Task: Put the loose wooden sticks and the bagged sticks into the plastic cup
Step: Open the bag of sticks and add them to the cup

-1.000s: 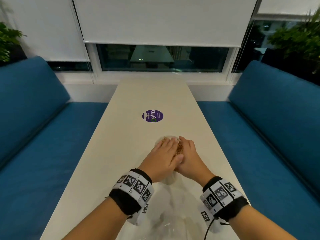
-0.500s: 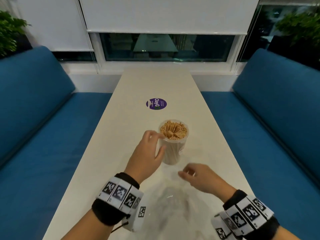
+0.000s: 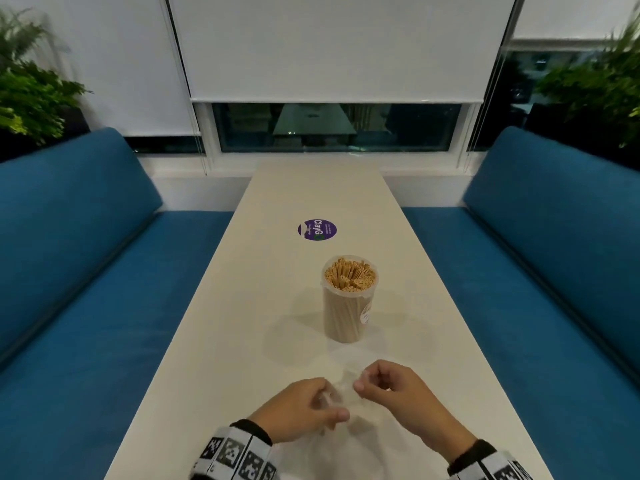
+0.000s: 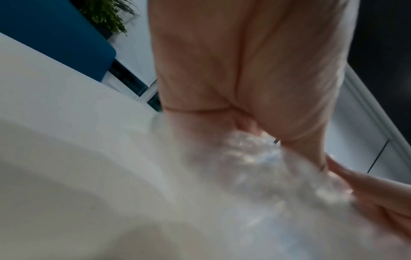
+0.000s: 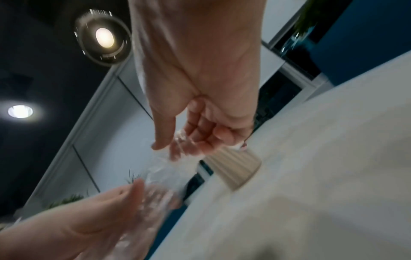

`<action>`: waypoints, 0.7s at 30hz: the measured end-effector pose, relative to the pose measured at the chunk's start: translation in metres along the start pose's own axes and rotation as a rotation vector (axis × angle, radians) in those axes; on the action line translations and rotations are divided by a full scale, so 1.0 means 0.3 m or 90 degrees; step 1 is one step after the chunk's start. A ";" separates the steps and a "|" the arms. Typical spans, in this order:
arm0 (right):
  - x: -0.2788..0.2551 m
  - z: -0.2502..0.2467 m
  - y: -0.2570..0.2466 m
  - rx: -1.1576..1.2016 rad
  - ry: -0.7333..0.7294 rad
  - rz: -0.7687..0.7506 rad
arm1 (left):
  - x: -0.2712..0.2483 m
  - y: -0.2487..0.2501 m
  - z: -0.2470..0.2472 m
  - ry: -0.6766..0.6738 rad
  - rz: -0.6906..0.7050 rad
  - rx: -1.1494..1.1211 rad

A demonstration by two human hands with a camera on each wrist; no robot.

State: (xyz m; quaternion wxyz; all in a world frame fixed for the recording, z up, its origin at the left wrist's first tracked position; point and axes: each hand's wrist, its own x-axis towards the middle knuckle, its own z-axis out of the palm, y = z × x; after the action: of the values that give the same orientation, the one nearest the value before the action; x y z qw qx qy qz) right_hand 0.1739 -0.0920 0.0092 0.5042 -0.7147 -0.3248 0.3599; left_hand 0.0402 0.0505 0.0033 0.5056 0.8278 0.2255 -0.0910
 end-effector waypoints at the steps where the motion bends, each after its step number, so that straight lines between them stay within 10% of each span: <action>1: -0.012 -0.012 -0.016 0.019 0.008 -0.012 | -0.009 0.013 -0.003 0.012 0.026 -0.054; 9: -0.076 -0.068 -0.115 0.082 0.050 -0.087 | -0.072 0.056 -0.043 0.195 0.135 -0.140; 21: -0.077 -0.055 -0.163 -0.076 0.065 -0.107 | -0.128 0.090 -0.053 0.252 0.208 0.049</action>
State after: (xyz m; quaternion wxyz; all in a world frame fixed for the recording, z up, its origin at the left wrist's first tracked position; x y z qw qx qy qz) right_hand 0.1705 -0.1054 0.0641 0.5050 -0.7310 -0.3786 0.2593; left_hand 0.0175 0.0432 0.0467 0.4281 0.8734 0.1798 0.1469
